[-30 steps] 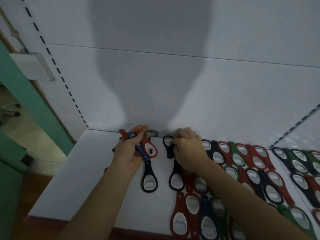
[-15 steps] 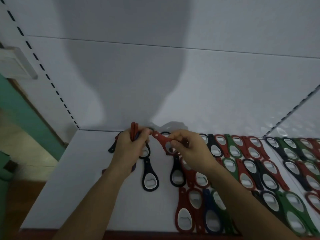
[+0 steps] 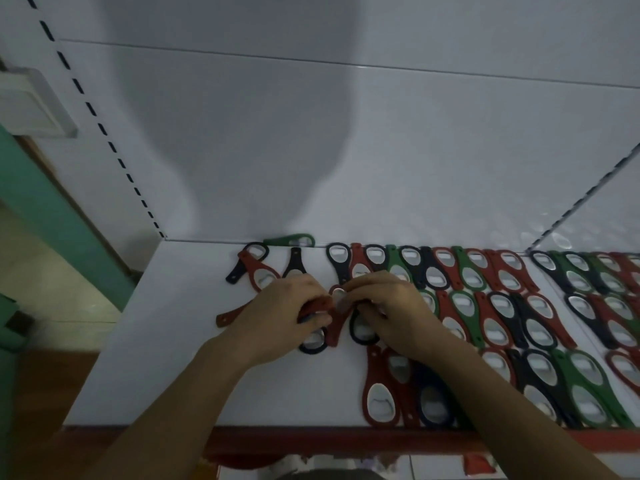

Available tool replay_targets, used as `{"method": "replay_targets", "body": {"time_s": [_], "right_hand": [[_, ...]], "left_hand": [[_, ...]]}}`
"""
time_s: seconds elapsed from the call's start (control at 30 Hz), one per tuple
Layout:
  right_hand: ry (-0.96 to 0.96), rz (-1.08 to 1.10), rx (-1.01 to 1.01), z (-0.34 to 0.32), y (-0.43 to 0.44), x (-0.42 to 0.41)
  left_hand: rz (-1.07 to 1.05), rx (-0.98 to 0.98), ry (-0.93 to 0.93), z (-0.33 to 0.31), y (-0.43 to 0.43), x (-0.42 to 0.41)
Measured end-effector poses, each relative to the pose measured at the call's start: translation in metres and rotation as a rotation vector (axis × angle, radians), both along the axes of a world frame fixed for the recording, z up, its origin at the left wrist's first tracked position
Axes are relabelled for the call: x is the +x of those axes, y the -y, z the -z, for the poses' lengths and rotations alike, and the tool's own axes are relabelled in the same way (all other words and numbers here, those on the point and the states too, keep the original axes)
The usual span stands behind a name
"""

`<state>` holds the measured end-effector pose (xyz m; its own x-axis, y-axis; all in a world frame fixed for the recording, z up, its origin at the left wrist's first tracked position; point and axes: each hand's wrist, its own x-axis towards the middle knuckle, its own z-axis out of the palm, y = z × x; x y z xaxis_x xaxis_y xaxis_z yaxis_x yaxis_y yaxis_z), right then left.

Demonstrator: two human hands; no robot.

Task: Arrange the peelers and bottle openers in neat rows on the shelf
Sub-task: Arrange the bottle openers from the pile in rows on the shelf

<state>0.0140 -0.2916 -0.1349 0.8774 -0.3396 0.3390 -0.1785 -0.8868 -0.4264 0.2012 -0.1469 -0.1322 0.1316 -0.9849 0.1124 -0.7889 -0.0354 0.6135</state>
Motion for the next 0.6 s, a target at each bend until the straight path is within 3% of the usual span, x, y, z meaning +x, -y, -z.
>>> {"method": "replay_targets", "body": {"time_s": [0.13,0.27,0.6], "right_hand": [[0.041,0.200,0.035,0.004,0.001,-0.010],[-0.088,0.395,0.016,0.015,0.003,-0.013],[-0.086,0.436,0.010,0.027,0.003,-0.012]], "left_hand": [[0.030,0.064,0.111,0.008,-0.001,-0.008],[0.031,0.114,0.193,0.008,0.003,-0.015],[0.015,0.106,0.228,0.008,0.014,-0.024]]}}
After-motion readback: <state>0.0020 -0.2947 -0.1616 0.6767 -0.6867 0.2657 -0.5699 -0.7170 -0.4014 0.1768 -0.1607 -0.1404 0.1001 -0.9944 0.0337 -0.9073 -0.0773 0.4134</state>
